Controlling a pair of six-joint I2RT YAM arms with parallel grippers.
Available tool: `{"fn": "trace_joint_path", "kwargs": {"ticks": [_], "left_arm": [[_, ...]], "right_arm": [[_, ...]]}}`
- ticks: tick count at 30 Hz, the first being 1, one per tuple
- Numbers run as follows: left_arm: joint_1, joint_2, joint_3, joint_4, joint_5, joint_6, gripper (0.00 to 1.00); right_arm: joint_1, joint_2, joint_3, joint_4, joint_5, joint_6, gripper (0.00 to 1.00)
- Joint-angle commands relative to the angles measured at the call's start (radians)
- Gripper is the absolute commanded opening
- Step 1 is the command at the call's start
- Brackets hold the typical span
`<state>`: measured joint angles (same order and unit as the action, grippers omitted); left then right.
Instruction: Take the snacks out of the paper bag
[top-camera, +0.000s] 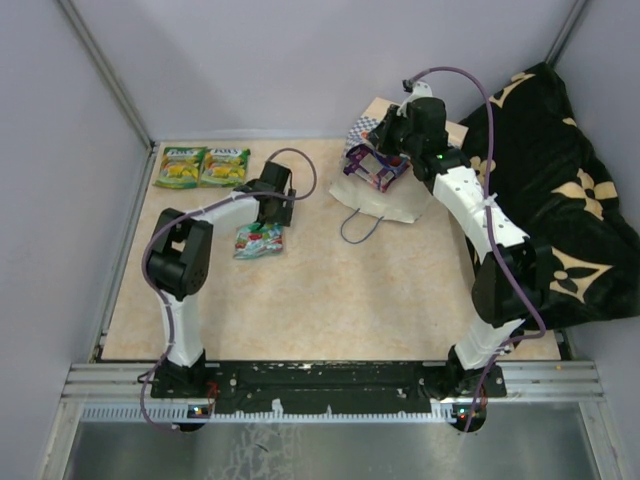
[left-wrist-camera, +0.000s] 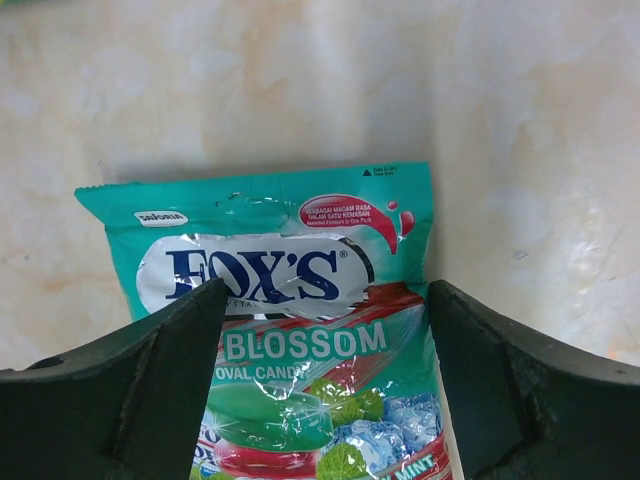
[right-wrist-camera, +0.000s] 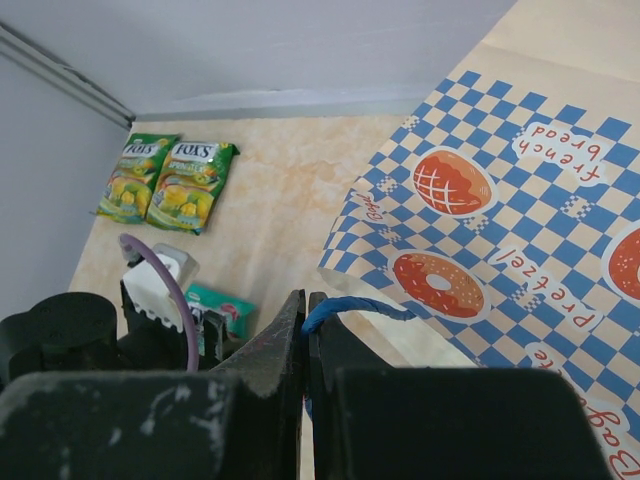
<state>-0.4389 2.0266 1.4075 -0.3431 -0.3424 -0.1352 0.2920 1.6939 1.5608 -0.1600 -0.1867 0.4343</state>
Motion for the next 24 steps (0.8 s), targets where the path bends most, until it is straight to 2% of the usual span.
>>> {"fn": "trace_joint_path", "kwargs": {"ticks": [1, 7, 11, 16, 19, 22, 24], "left_arm": [[0.024, -0.022, -0.111, -0.068, -0.068, -0.041, 0.87], [0.106, -0.043, -0.187, -0.044, -0.171, 0.077, 0.93], [0.157, -0.069, -0.227, 0.042, -0.092, 0.265, 0.98], [0.214, -0.112, -0.322, 0.254, -0.041, 0.480, 1.00], [0.263, -0.102, -0.314, 0.281, 0.008, 0.560, 0.98], [0.284, -0.066, -0.285, 0.308, -0.015, 0.651, 0.97], [0.285, -0.071, -0.254, 0.311, -0.043, 0.651, 0.98]], "right_arm": [[-0.005, 0.002, 0.068, 0.072, -0.018, -0.002, 0.00], [-0.004, 0.003, 0.047, 0.103, -0.035, 0.017, 0.00], [-0.004, 0.003, 0.037, 0.114, -0.046, 0.027, 0.00], [-0.004, -0.010, 0.033, 0.099, -0.037, 0.016, 0.00], [-0.005, -0.018, 0.035, 0.093, -0.028, 0.008, 0.00], [-0.005, -0.019, 0.039, 0.090, -0.028, 0.007, 0.00], [-0.005, -0.018, 0.042, 0.091, -0.028, 0.007, 0.00]]}}
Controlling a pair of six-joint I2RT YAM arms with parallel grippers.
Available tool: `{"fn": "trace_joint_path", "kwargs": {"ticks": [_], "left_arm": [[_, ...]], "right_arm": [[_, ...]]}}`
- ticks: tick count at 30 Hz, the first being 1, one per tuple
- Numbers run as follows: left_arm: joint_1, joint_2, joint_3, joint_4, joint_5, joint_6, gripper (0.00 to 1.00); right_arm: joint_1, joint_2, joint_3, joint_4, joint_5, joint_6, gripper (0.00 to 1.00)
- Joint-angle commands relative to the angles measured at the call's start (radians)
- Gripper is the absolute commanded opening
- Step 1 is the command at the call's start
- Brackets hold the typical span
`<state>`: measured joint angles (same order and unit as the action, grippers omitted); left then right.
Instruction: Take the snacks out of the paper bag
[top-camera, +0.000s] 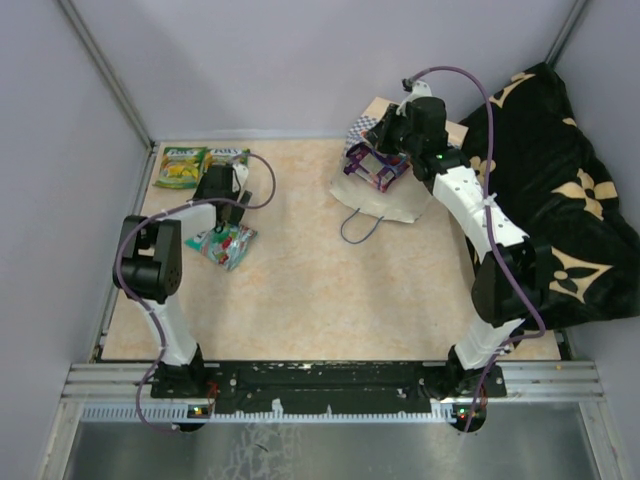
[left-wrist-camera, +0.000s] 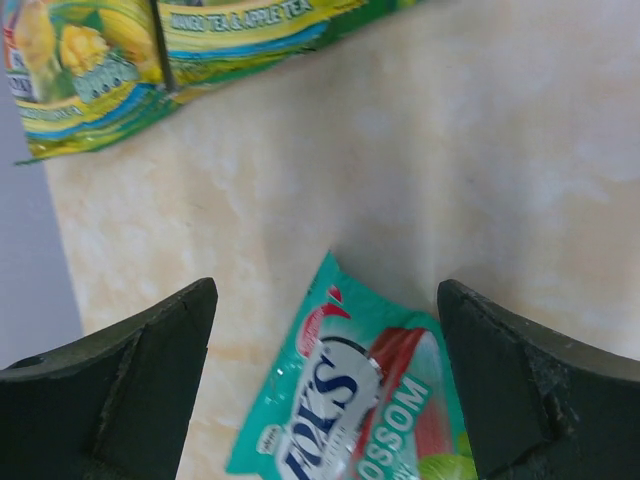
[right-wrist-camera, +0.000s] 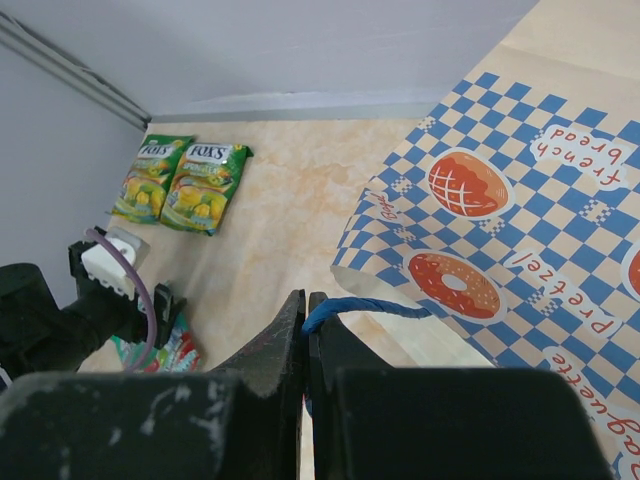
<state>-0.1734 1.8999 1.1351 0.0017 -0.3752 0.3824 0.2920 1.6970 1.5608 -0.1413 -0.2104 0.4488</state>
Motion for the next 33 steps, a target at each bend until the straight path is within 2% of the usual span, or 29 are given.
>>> {"fn": "trace_joint_path", "kwargs": {"ticks": [1, 3, 5, 8, 10, 11, 16, 19, 22, 26, 29, 33], "left_arm": [[0.017, 0.035, 0.033, -0.034, 0.005, 0.110, 0.98], [0.012, -0.030, 0.035, -0.020, 0.053, 0.023, 1.00], [0.003, -0.088, 0.056, -0.032, 0.062, -0.147, 1.00], [0.002, -0.131, 0.138, -0.201, 0.103, -0.523, 1.00], [-0.002, -0.140, 0.175, -0.344, 0.215, -0.709, 0.98], [-0.007, -0.152, 0.159, -0.353, 0.249, -0.781, 0.98], [-0.034, -0.343, -0.171, -0.088, 0.343, -1.092, 1.00], [-0.035, -0.410, -0.298, -0.022, 0.326, -1.259, 1.00], [-0.035, -0.419, -0.317, -0.076, 0.232, -1.331, 1.00], [-0.033, -0.357, -0.254, -0.216, 0.086, -1.370, 1.00], [-0.022, -0.286, -0.214, -0.257, 0.070, -1.343, 1.00], [0.014, -0.181, -0.202, -0.201, 0.113, -1.242, 0.99]], "right_arm": [[-0.005, -0.021, 0.043, 0.072, -0.005, -0.007, 0.00], [-0.004, -0.018, 0.046, 0.069, -0.004, -0.008, 0.00], [-0.005, -0.017, 0.049, 0.066, -0.004, -0.011, 0.00], [-0.004, -0.012, 0.051, 0.065, -0.005, -0.014, 0.00], [-0.005, -0.006, 0.054, 0.068, -0.008, -0.013, 0.00], [-0.005, -0.003, 0.056, 0.070, -0.011, -0.013, 0.00], [-0.005, 0.003, 0.051, 0.072, -0.019, -0.010, 0.00], [-0.005, 0.000, 0.045, 0.075, -0.020, -0.010, 0.00], [-0.005, -0.003, 0.045, 0.077, -0.023, -0.011, 0.00], [-0.004, -0.009, 0.039, 0.075, -0.021, -0.016, 0.00], [-0.005, -0.009, 0.040, 0.074, -0.023, -0.018, 0.00], [-0.006, -0.012, 0.044, 0.070, -0.023, -0.022, 0.00]]}}
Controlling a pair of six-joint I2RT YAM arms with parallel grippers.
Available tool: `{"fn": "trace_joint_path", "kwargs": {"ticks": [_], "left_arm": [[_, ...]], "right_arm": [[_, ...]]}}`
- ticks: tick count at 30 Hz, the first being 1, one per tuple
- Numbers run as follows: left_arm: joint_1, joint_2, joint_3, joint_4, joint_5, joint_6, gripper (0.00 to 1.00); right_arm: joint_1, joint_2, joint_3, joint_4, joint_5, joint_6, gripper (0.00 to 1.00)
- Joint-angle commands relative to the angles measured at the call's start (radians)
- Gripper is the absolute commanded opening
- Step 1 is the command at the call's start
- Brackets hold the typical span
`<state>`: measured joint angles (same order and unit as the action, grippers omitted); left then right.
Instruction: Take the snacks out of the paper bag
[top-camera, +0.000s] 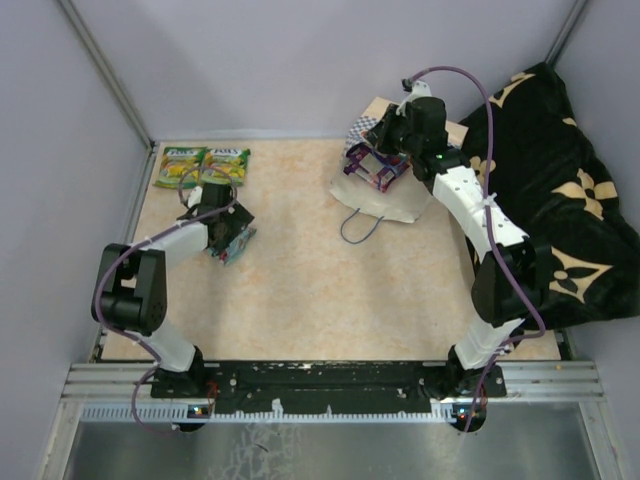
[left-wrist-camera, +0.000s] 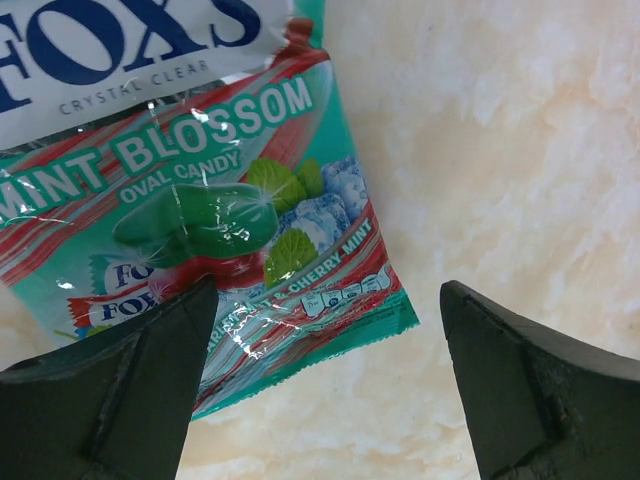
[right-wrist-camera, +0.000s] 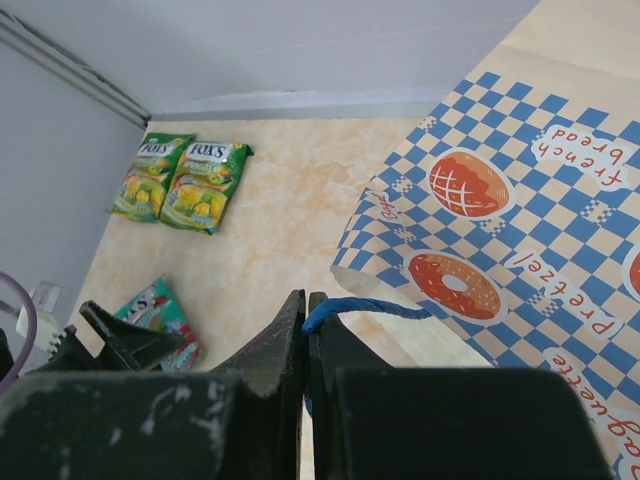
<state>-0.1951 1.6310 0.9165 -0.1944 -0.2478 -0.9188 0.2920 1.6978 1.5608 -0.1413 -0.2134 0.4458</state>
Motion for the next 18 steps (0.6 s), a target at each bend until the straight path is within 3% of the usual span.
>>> {"fn": "trace_joint_path", "kwargs": {"ticks": [1, 6, 10, 16, 18], "left_arm": [[0.048, 0.110, 0.021, 0.007, -0.005, 0.087, 0.98], [0.123, 0.177, 0.047, 0.020, 0.020, 0.220, 0.97], [0.166, 0.178, 0.056, 0.068, 0.075, 0.415, 0.96], [0.174, 0.237, 0.181, -0.032, 0.080, 0.681, 0.95], [0.174, 0.270, 0.225, -0.103, 0.025, 0.714, 0.95]], "right_arm": [[-0.005, -0.013, 0.045, 0.069, -0.020, -0.019, 0.00], [-0.005, -0.015, 0.048, 0.067, -0.017, -0.024, 0.00], [-0.005, -0.013, 0.049, 0.071, -0.023, -0.019, 0.00], [-0.005, -0.009, 0.048, 0.078, -0.034, -0.010, 0.00], [-0.005, -0.011, 0.051, 0.074, -0.031, -0.014, 0.00]]}}
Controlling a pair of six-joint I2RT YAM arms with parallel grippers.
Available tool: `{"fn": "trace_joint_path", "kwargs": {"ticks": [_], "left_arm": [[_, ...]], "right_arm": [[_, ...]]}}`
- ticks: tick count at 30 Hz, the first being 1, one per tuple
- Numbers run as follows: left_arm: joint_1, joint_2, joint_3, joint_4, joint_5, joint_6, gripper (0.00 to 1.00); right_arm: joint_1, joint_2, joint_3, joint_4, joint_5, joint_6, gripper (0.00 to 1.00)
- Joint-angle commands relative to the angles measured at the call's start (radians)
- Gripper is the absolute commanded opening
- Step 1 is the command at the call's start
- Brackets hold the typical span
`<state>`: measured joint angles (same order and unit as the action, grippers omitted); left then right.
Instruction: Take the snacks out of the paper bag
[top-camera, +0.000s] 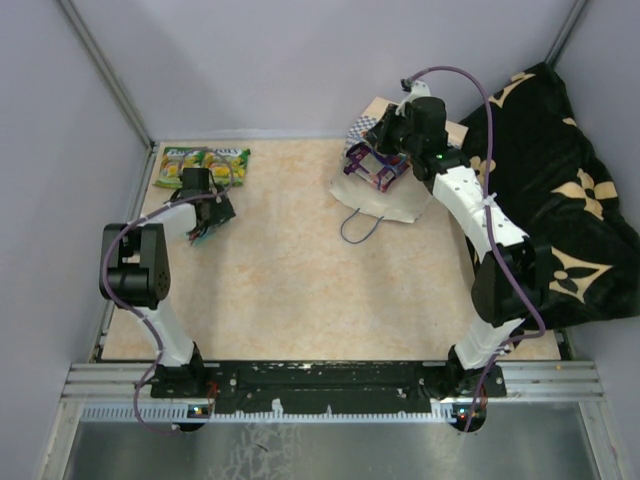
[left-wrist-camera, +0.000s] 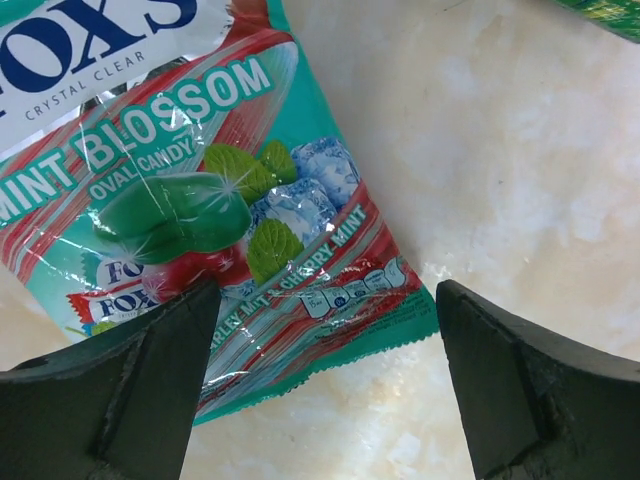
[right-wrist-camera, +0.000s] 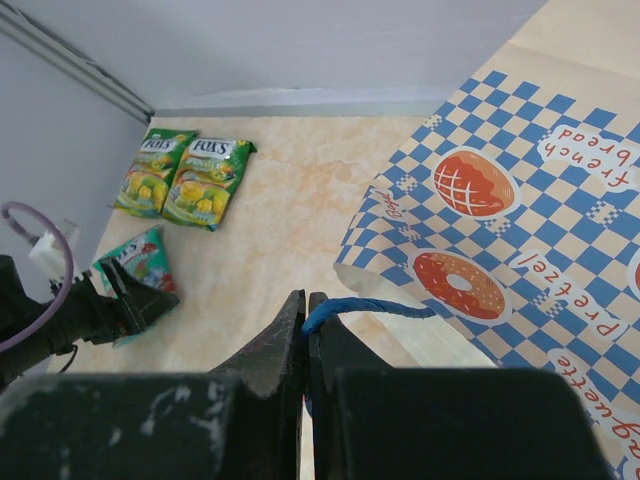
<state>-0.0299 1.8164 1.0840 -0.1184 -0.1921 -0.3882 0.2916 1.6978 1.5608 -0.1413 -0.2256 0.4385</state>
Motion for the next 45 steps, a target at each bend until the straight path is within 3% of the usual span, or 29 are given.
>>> {"fn": "trace_joint_path", "kwargs": {"ticks": [1, 5, 10, 21, 27, 35, 45], "left_arm": [[0.009, 0.097, 0.069, -0.207, -0.072, 0.189, 0.95], [0.009, 0.141, 0.106, -0.320, -0.321, 0.091, 0.97], [0.009, 0.148, 0.116, -0.374, -0.413, -0.001, 0.99], [-0.013, -0.029, 0.115, -0.363, -0.441, 0.021, 0.96], [-0.028, -0.007, 0.137, -0.314, -0.446, 0.116, 0.94], [-0.046, 0.037, 0.157, -0.210, -0.340, 0.239, 0.94], [-0.047, 0.159, 0.247, -0.157, -0.428, 0.337, 0.93]], "right_arm": [[-0.005, -0.014, 0.051, 0.070, -0.016, -0.009, 0.00], [-0.005, -0.019, 0.049, 0.071, -0.015, -0.012, 0.00], [-0.005, -0.019, 0.048, 0.072, -0.014, -0.011, 0.00], [-0.005, -0.010, 0.054, 0.075, -0.024, -0.008, 0.00], [-0.005, -0.012, 0.051, 0.078, -0.029, -0.005, 0.00], [-0.005, -0.017, 0.053, 0.075, -0.026, -0.006, 0.00], [-0.005, -0.009, 0.053, 0.081, -0.036, -0.006, 0.00]]}}
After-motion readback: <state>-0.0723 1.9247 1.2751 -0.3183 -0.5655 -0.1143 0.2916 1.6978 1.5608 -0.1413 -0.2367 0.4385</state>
